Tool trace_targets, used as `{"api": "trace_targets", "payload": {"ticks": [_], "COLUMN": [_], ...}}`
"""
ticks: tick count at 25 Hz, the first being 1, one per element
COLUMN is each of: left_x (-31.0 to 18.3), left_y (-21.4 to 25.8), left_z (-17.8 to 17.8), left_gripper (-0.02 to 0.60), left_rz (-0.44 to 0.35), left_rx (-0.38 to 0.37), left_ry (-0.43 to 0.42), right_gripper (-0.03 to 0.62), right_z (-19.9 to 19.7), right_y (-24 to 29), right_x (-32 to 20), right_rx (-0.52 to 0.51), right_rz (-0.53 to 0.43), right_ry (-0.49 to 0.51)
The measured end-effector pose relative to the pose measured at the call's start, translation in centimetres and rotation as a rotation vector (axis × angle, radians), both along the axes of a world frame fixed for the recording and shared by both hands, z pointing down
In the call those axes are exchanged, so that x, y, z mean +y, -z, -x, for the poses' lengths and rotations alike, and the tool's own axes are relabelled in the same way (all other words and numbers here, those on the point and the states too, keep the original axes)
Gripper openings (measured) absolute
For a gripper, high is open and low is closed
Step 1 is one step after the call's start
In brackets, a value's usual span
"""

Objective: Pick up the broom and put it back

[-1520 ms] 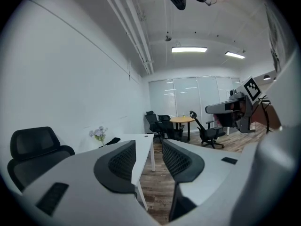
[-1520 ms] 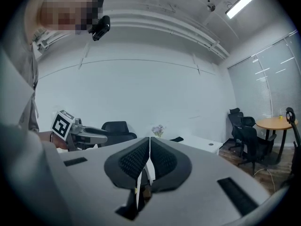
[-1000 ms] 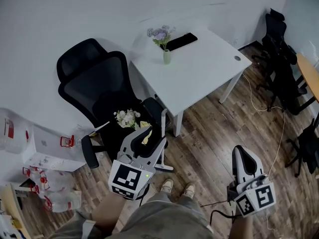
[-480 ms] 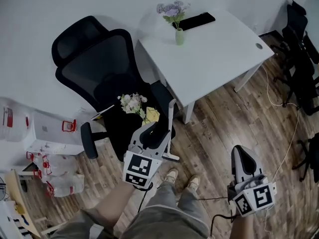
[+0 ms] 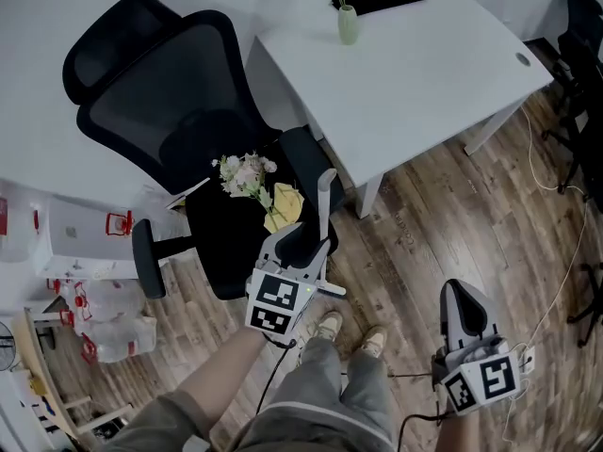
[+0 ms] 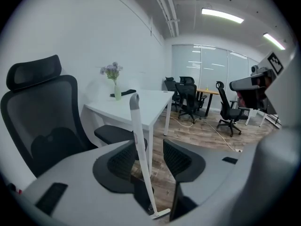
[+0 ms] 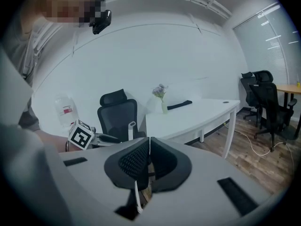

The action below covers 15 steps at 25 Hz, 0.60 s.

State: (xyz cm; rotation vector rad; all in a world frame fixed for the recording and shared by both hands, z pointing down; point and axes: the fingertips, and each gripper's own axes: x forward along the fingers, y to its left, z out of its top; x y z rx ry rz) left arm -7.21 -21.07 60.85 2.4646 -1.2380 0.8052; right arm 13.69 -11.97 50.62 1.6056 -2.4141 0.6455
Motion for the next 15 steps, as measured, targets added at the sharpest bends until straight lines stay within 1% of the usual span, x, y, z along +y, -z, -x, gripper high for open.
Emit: {"api": "trace_targets", "payload": {"ticks": [4,8,15], "left_x": [-0.7,-1.2,-2.7], "left_y": [-5.3,-10.5,-14.9], "left_z": [-0.2,-0.6,-0.9], "left_gripper": [0.206,0.212,0.209], "left_rz": [0.032,0.083,0.081], "left_rx": [-0.008,0.008,0.009], "left_ry": [0.022,0.055,0.086], "right_gripper": [0.032,0.032,0.032], "right_z": [0.0,-0.1,-1.2], "right_y": [-4.1,-7.4,-11.5], "right_x": [-0.3,-0.9,-1.7], "right_rx": [-0.015,-0.021,-0.023], "right_rz": [0.022,0.037,0.035], "right_ry": [-0.001,0.007,0.004]}}
